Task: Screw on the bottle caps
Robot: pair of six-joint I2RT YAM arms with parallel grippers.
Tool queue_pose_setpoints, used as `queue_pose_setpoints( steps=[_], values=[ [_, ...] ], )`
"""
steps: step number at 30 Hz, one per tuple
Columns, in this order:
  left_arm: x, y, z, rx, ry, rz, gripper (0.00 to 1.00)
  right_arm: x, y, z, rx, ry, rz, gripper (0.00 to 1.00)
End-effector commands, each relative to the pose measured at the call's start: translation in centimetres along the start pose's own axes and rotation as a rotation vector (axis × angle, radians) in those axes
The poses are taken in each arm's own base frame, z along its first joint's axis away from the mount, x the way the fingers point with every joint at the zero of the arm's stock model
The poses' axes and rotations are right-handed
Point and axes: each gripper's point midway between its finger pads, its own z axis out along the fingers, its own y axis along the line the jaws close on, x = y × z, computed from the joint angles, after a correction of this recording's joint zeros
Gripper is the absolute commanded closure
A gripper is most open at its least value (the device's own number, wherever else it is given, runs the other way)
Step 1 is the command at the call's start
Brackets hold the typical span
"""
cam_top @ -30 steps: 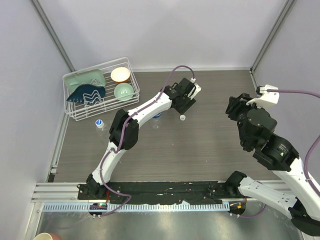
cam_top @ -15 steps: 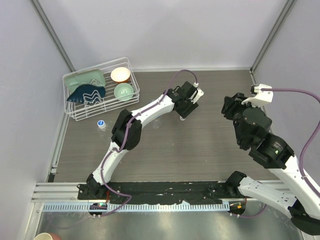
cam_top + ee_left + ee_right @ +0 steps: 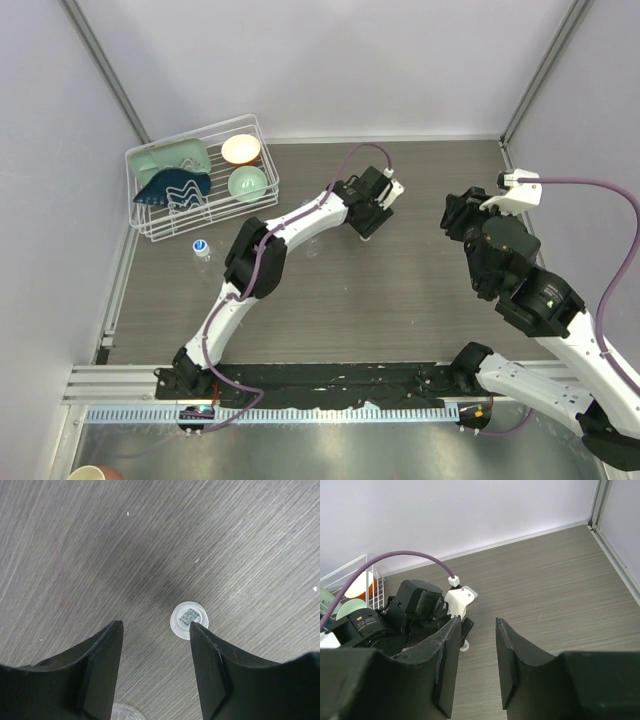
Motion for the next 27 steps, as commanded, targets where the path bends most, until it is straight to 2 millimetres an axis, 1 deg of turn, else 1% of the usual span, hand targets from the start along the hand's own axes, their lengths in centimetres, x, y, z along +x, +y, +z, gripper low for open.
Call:
queue_pose_setpoints(
  steps=[1,7,10,13,14,16,17,20,24,27],
  values=[
    [-0.1,0.2,0.8,-0.003,-0.018,-0.001,0.41,-0.8,0.5,0.1,-0.016,-0.031,0.034,0.6],
    [0.1,-0.2,1.4,0.016,-0.016,-0.008,0.42,-0.6,0.7,0.2,-0.023,-0.026,0.022,0.6],
    [0.1,-0.8,1.6,0.039,-0.017,-0.019,0.44,-0.5,0.7,0.2,-0.025,-0.025,0.024,0.6],
    [0.5,-1.6,1.8,0.076,-0.011,-0.031,0.5,-0.4,0.8,0.2,-0.028,-0.021,0.023,0.6],
    [0.6,-1.8,1.9,0.087,-0.007,-0.038,0.53,-0.4,0.8,0.2,-0.03,-0.023,0.026,0.6],
    [0.8,-2.2,2.1,0.091,-0.002,-0.055,0.56,-0.5,0.7,0.2,-0.028,-0.025,0.024,0.6],
    [0.8,-2.8,2.2,0.119,-0.005,-0.057,0.57,-0.6,0.8,0.2,-0.028,-0.027,0.025,0.6],
    [1.1,-3.1,2.6,0.124,0.003,-0.065,0.59,-1.2,0.7,-0.1,-0.034,-0.033,0.025,0.6],
    [1.7,-3.7,3.0,0.135,0.019,-0.067,0.62,-1.4,0.9,-0.2,-0.043,-0.031,0.021,0.62],
    [3.0,-4.3,3.4,0.148,0.053,-0.06,0.69,-1.6,0.8,-0.3,-0.043,-0.031,0.024,0.62]
  ],
)
